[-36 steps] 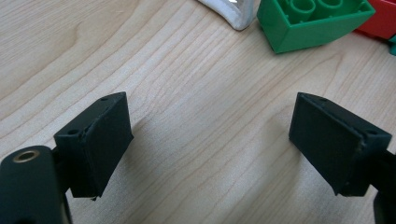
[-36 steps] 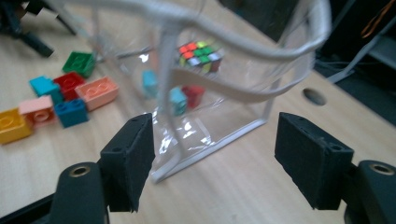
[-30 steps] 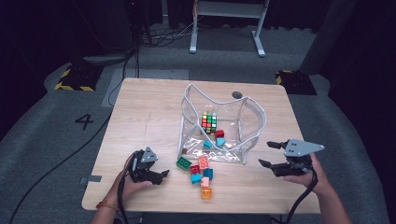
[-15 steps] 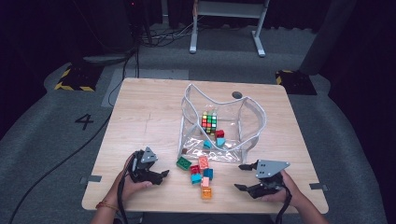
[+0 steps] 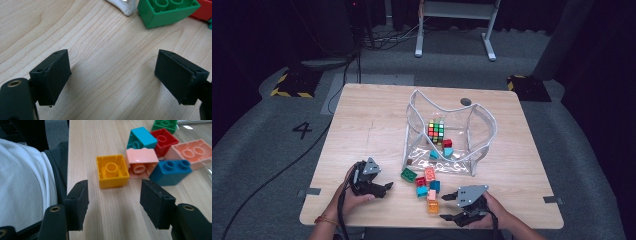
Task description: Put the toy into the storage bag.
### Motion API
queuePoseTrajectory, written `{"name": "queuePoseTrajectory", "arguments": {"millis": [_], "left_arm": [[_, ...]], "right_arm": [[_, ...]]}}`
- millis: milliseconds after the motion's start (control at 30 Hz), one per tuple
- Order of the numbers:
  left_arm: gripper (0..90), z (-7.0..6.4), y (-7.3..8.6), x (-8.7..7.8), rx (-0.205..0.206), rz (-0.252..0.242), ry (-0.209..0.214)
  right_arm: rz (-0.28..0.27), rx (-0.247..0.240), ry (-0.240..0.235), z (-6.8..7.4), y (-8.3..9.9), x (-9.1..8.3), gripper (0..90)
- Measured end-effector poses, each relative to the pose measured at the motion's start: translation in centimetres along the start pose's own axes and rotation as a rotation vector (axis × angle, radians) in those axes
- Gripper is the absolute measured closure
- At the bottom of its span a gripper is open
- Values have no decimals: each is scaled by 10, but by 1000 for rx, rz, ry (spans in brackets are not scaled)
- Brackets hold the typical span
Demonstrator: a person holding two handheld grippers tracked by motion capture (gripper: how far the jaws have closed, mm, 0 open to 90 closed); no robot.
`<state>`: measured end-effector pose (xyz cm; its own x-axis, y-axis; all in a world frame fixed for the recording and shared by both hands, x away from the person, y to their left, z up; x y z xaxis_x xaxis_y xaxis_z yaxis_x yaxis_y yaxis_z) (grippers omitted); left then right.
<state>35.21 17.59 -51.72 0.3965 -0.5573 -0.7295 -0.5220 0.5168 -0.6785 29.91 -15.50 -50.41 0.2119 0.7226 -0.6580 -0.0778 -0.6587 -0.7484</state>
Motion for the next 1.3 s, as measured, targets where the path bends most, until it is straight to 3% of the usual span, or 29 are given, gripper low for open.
{"name": "queuePoseTrajectory", "arguments": {"millis": [33,67,133,167,200,333,467,533,633,800,867,967,1067,1300], "left_arm": [[135,0,0,0,0,0,0],[134,0,0,0,-1,1,-1],[134,0,0,0,-1,-1,-1],[134,0,0,0,-1,1,-1],[134,0,0,0,-1,2,0],[134,0,0,0,0,0,0],[134,0,0,0,-1,1,0],[134,0,0,0,0,0,0],[135,0,0,0,1,-2,1],[136,0,0,0,4,1,2],[136,0,0,0,3,1,3],[136,0,0,0,3,1,3],[136,0,0,0,5,2,7],[138,-1,1,-1,0,2,6]], "right_arm": [[0,0,0,0,0,0,412],[3,-41,-8,0,-1,6,425],[7,-39,-7,1,-2,9,434],[-1,-16,-4,2,-3,12,439],[11,-35,-7,1,-3,13,445],[14,-30,-2,0,-3,16,474],[2,-2,3,2,-3,18,509],[2,-27,-7,0,-2,17,562],[-5,-7,0,1,-2,16,583],[-4,-8,-5,1,-2,16,587],[1,-29,-8,0,-1,15,589],[-5,-3,-2,2,-1,14,589],[4,-33,-17,-1,2,10,589],[-4,-10,6,-7,11,-6,590]]}}
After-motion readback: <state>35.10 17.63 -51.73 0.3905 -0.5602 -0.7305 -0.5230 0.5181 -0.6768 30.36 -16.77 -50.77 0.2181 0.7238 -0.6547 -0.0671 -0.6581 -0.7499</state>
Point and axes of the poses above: each handheld gripper's, and its own axes: x roughly forward along the jaws, y roughly out of its underside, z roughly to its left, the point moved 2 cm from there along x, roughly forward along the jaws, and after that the axes turned 5 degrees about y, right-handed, at the moved point
